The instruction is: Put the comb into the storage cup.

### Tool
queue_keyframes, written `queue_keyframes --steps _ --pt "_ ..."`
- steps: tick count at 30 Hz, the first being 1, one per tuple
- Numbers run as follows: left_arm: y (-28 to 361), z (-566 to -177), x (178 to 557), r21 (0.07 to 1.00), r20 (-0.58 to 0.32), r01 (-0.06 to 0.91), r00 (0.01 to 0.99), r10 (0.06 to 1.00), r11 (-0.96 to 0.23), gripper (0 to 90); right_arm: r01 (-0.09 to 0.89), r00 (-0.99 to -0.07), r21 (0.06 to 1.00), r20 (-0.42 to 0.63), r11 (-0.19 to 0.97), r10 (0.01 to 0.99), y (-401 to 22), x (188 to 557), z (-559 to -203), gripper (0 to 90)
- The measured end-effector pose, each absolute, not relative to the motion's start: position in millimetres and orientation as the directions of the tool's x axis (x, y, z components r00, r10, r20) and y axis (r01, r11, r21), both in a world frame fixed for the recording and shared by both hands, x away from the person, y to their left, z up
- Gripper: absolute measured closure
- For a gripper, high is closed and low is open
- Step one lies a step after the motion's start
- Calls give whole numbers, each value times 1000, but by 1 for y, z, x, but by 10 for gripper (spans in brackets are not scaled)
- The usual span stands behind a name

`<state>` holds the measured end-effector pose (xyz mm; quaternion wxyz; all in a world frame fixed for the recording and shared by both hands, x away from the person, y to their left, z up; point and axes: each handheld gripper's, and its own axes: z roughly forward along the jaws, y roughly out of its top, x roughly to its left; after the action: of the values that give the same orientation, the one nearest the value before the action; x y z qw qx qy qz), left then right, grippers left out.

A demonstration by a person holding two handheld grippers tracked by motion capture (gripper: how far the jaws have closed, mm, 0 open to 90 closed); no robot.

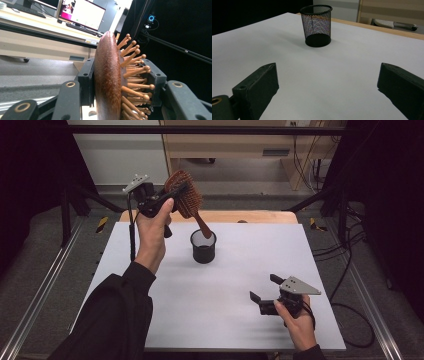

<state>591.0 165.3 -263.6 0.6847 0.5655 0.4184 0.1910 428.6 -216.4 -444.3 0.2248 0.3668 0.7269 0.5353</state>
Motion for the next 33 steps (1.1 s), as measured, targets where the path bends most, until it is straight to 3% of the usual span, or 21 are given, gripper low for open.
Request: queue_keyframes --steps 33 --pt "154 -273 607 956 -292 201 543 787 216 518 293 -618 946 77 139 782 -220 428 -443 39"
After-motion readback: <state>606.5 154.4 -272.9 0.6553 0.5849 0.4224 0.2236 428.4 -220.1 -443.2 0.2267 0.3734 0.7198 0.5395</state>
